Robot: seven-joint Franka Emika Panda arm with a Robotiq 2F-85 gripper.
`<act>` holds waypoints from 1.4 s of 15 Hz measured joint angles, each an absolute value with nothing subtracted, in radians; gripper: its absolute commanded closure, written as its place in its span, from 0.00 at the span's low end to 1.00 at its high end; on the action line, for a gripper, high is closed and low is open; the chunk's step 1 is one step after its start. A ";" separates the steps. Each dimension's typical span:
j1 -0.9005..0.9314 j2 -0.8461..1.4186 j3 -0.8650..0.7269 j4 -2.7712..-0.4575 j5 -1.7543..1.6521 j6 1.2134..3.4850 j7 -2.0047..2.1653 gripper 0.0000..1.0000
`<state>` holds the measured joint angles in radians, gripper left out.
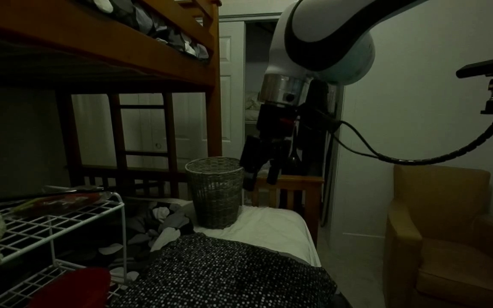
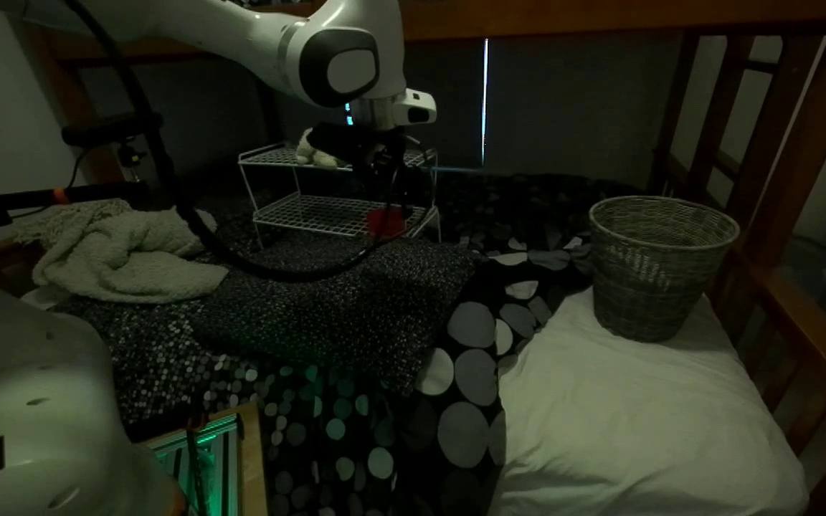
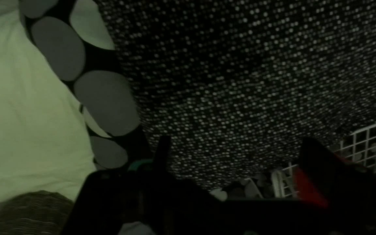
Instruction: Remove the orange bowl from the rack, then put it on the bed
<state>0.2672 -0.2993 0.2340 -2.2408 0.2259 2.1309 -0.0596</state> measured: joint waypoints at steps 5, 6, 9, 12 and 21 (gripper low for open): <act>0.377 -0.241 0.343 -2.263 0.288 2.272 -0.016 0.00; 0.381 -0.238 0.362 -2.273 0.278 2.308 0.026 0.00; 0.371 -0.244 0.413 -2.332 0.157 2.467 0.208 0.00; 0.362 -0.245 0.450 -2.362 0.038 2.488 0.288 0.00; 0.357 -0.114 0.494 -2.357 0.002 2.728 0.453 0.00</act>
